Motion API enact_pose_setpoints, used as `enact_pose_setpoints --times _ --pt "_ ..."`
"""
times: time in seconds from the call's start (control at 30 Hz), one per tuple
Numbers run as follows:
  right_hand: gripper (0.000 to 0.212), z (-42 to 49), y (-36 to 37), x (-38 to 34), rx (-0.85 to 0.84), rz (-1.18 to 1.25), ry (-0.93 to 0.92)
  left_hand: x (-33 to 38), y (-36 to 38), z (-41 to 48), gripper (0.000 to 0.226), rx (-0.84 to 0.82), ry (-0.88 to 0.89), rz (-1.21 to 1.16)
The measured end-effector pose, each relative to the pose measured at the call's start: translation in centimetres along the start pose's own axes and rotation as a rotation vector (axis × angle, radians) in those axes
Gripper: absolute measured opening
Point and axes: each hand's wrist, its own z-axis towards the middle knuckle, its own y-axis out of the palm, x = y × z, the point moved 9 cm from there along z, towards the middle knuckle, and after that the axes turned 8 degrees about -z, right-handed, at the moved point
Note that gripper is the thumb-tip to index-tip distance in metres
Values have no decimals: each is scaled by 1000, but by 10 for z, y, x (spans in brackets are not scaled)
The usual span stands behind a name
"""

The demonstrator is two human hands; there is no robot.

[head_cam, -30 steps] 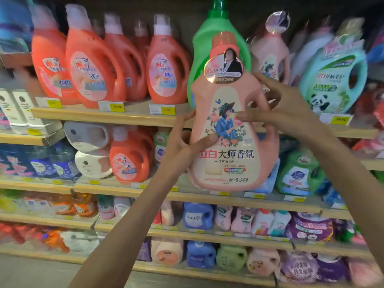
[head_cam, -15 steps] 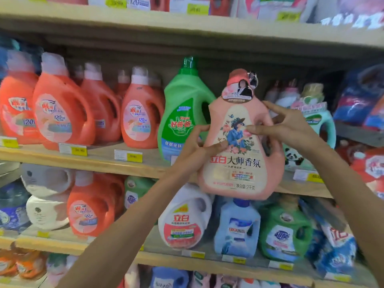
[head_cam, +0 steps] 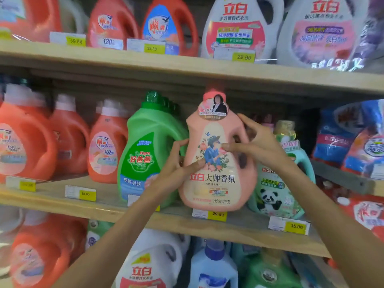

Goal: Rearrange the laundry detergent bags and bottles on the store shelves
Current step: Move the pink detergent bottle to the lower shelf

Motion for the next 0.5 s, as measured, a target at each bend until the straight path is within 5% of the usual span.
enact_pose_setpoints --times 0.13,0.5 --pt "109 2 2 20 35 -57 -36 -11 10 6 67 -24 46 10" --pt "109 -5 8 42 108 -61 -156 -24 20 9 80 -46 128 115"
